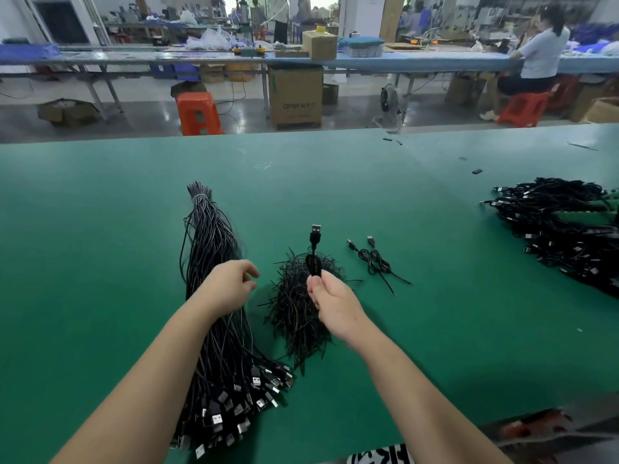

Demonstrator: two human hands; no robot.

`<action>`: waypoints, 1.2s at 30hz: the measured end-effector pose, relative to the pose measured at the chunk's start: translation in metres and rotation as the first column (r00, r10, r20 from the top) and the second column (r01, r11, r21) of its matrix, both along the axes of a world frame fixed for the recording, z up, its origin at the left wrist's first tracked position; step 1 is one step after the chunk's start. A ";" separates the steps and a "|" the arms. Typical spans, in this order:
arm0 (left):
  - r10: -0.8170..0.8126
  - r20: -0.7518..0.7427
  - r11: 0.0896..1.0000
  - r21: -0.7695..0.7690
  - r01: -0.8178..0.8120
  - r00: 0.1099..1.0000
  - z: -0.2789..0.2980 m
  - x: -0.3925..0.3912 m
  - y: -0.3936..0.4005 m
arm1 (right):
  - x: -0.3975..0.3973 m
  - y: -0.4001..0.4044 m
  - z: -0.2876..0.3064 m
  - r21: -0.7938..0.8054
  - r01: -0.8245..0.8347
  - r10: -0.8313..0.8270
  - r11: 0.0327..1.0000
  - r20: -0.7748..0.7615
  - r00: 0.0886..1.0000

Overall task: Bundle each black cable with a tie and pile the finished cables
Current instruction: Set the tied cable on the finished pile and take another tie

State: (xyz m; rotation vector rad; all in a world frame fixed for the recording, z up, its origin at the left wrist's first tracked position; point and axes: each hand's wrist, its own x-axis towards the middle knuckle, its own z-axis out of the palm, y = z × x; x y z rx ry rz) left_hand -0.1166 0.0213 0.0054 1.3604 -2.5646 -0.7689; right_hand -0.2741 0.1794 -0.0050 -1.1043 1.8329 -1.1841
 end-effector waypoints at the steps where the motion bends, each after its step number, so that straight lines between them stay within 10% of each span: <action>1: 0.025 0.045 0.999 -0.021 -0.024 0.999 -0.010 -0.001 -0.002 | -0.003 0.000 -0.001 0.007 0.012 -0.012 1.000 -0.002 1.000; 8: -0.017 0.315 0.979 -0.188 0.080 0.949 -0.065 -0.017 0.009 | -0.009 0.000 -0.004 0.038 0.011 -0.011 0.999 -0.005 1.000; 25: 0.108 0.208 0.981 -0.179 -0.071 0.972 -0.032 0.014 0.003 | -0.019 0.001 -0.006 -0.002 0.003 -0.003 1.000 -0.008 1.000; 36: 0.036 -0.494 0.985 -0.130 -0.115 0.869 0.011 -0.013 0.057 | 0.017 -0.004 -0.002 -0.070 -0.200 0.195 0.977 -0.076 0.978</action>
